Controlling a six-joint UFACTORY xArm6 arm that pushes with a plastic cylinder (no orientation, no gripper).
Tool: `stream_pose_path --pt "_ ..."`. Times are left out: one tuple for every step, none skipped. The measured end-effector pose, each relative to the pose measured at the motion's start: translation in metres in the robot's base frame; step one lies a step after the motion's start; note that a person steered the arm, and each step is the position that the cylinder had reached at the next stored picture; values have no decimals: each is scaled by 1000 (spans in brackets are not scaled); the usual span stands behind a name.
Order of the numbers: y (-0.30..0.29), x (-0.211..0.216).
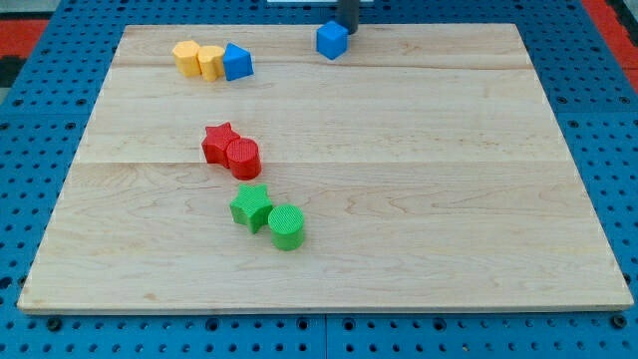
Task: Move the blue blocks and yellow blocks horizontal to each other
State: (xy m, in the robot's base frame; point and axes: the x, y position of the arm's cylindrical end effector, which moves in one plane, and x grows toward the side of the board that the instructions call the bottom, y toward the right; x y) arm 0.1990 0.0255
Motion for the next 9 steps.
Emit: stream_pose_path --pt "-25 21" --pt "-23 55" --pt "-43 37" --pt "-90 15" --pt "-137 22" --pt "-164 43" --pt "-154 71" --pt "-153 87" --pt "-147 107"
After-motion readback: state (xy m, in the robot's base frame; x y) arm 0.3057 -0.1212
